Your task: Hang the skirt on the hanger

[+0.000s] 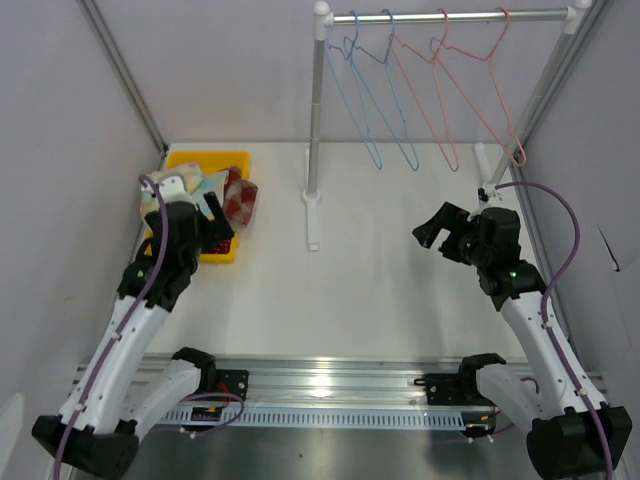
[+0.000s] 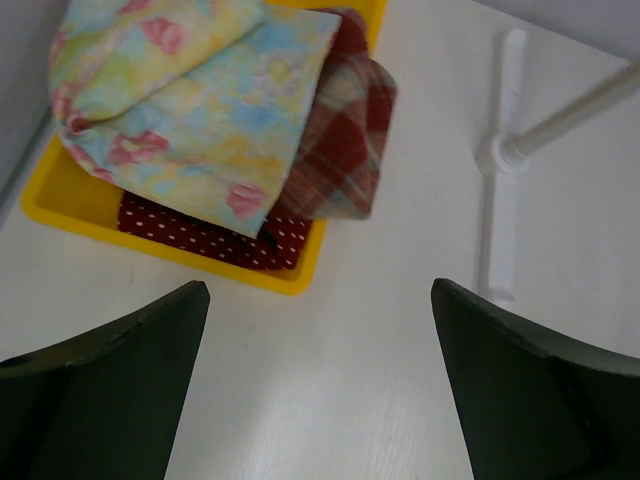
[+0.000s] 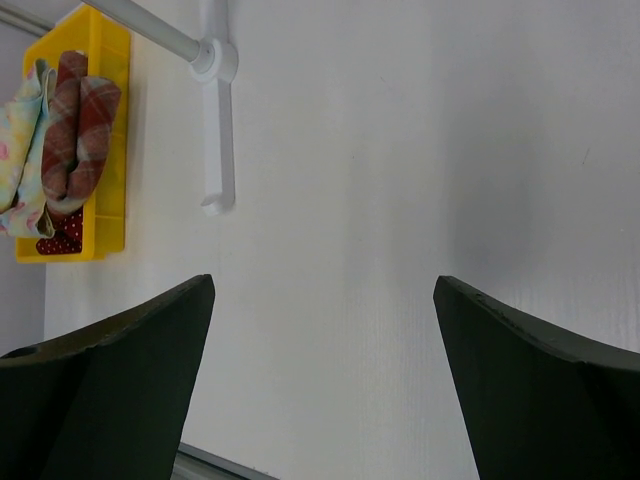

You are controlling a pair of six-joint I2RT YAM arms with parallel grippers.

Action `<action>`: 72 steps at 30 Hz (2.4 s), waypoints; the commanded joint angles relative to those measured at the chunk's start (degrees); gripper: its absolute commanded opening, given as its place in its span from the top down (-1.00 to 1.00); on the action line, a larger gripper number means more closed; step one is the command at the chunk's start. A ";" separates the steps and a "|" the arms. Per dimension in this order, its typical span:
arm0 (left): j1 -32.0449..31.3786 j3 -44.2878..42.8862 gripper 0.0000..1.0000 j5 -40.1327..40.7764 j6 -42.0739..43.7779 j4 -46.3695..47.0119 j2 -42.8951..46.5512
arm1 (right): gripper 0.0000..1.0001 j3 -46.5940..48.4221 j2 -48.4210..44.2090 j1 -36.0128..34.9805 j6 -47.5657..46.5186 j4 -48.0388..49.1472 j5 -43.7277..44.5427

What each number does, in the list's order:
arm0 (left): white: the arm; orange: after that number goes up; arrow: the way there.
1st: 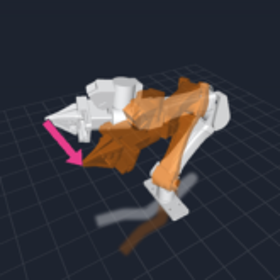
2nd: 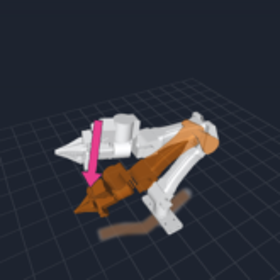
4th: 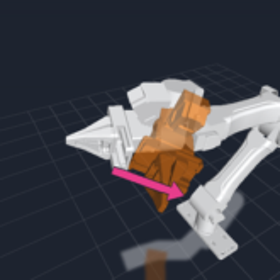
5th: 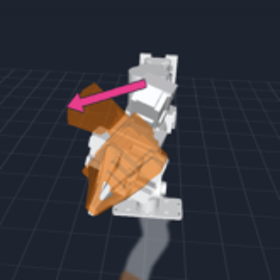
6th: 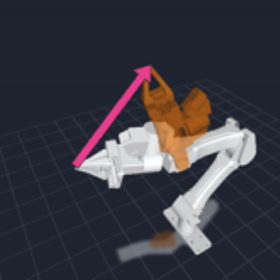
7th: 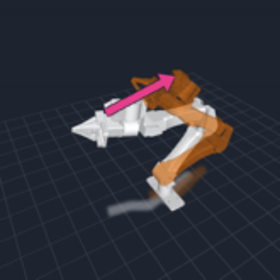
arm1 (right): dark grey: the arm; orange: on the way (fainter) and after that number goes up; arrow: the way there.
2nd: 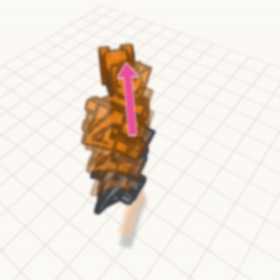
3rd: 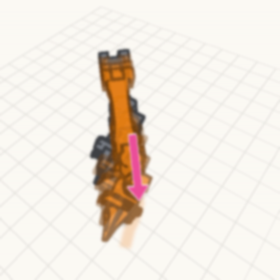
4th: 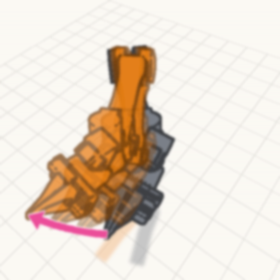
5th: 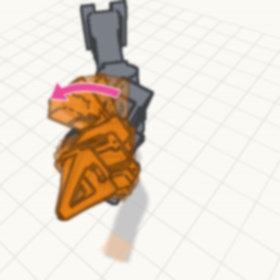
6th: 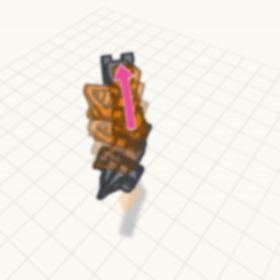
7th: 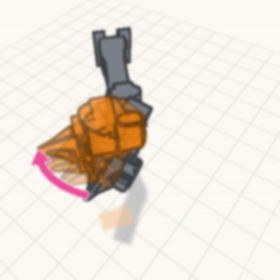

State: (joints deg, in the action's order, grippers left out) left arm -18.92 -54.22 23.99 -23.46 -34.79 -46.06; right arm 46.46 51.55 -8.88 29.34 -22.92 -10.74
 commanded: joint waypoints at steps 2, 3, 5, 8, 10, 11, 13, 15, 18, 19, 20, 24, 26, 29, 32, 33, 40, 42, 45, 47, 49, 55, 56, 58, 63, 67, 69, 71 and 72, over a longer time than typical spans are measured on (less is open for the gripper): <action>12.22 -7.74 -0.97 -1.13 -0.18 2.87 -12.36 | -0.99 1.09 1.71 -0.34 -0.60 1.29 -2.79; 13.54 -9.14 -0.96 -0.88 0.17 3.32 -17.26 | -0.99 1.09 1.97 -0.52 -0.43 1.82 -3.05; 17.49 -12.57 -0.96 0.97 0.08 2.97 -22.38 | -0.99 1.35 2.67 -0.87 0.45 2.26 -3.84; 21.90 -16.88 -0.93 0.80 0.35 3.32 -31.43 | -0.99 1.79 3.38 -1.66 1.59 3.23 -5.07; 23.39 -20.30 -0.91 0.88 0.44 3.67 -37.65 | -0.99 1.97 4.08 -2.54 2.03 4.02 -5.43; 23.57 -21.10 -0.90 2.45 0.52 3.59 -39.52 | -0.99 2.23 4.43 -3.32 2.38 4.11 -5.52; 24.19 -24.87 -0.91 4.13 0.87 2.53 -43.13 | -0.99 2.58 5.49 -4.03 2.74 4.81 -5.60; 24.45 -28.57 -0.90 5.19 1.31 2.18 -47.53 | -0.99 3.02 6.80 -5.09 3.09 5.51 -5.52; 25.33 -32.17 -0.91 6.77 0.61 1.13 -52.80 | -0.99 3.55 8.56 -6.05 3.96 6.74 -5.78; 25.68 -32.70 -0.91 6.95 0.61 1.12 -53.86 | -0.99 3.64 8.83 -6.32 4.14 7.09 -6.22; 25.77 -33.93 -0.91 6.78 0.61 1.21 -55.61 | -0.99 3.64 9.18 -6.76 4.23 7.62 -6.22; 26.30 -37.44 -0.95 8.79 0.70 1.12 -60.36 | -0.99 4.25 10.50 -7.29 4.84 8.68 -6.40; 26.39 -38.59 -0.96 8.71 1.31 0.86 -62.21 | -0.99 4.34 11.11 -7.55 4.93 9.38 -6.57; 26.39 -41.05 -0.97 8.27 1.67 0.16 -65.99 | -0.99 4.52 11.73 -7.73 5.11 10.00 -6.57; 26.65 -42.02 -0.96 7.57 1.41 0.07 -68.54 | -0.99 4.61 12.26 -7.73 5.37 10.52 -6.57; 26.65 -42.11 -0.96 7.13 1.40 -0.02 -68.98 | -0.99 4.61 12.17 -7.81 5.37 10.61 -6.48; 26.92 -41.15 -0.49 5.46 1.14 0.86 -70.57 | -0.99 3.90 11.82 -7.81 5.81 11.23 -5.87; 27.00 -40.97 -0.16 4.40 1.14 1.21 -70.66 | -0.99 3.64 11.64 -7.90 5.99 11.23 -5.61; 27.09 -40.27 0.37 3.44 1.23 1.47 -70.66 | -0.99 3.29 11.21 -7.82 6.17 11.23 -5.26; 27.18 -39.74 0.60 2.56 1.23 1.74 -70.31 | -0.99 2.85 10.85 -7.81 6.60 11.23 -5.08; 27.18 -39.30 0.92 2.12 1.14 2.09 -69.87 | -0.99 2.50 10.24 -7.81 6.87 11.49 -4.82; 27.09 -38.95 1.00 0.36 1.23 2.09 -66.01 | -0.99 1.80 8.83 -7.81 7.31 11.32 -4.55; 27.09 -39.21 1.00 -0.51 1.23 2.09 -64.26 | -0.99 1.80 8.66 -7.81 7.39 11.40 -4.55; 27.00 -39.82 1.00 -1.57 1.40 1.74 -62.23 | -0.99 2.23 8.48 -7.82 7.13 11.23 -4.64; 24.81 -39.13 1.00 -4.65 2.28 0.25 -53.46 | -0.99 4.77 8.04 -7.81 5.99 9.21 -4.11; 19.55 -36.23 1.00 -5.18 2.90 -0.54 -44.83 | -0.99 7.06 7.86 -7.81 5.38 7.54 -3.85; 16.73 -34.21 1.00 -5.35 2.37 -1.16 -40.88 | -0.99 7.86 7.78 -7.90 5.29 6.49 -3.76; 13.65 -30.53 1.00 -5.53 0.97 -1.34 -34.90 | -0.99 9.09 7.43 -7.81 5.02 5.52 -3.76; 12.60 -29.47 1.00 -5.97 0.35 -1.34 -32.80 | -0.99 9.35 7.34 -7.81 4.85 5.08 -3.67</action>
State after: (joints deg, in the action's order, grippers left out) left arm -3.33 -86.83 19.92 -22.02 -35.46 -85.80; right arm 52.23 60.66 -16.45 35.40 -16.88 -15.27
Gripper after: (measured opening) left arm 0.018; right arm 0.993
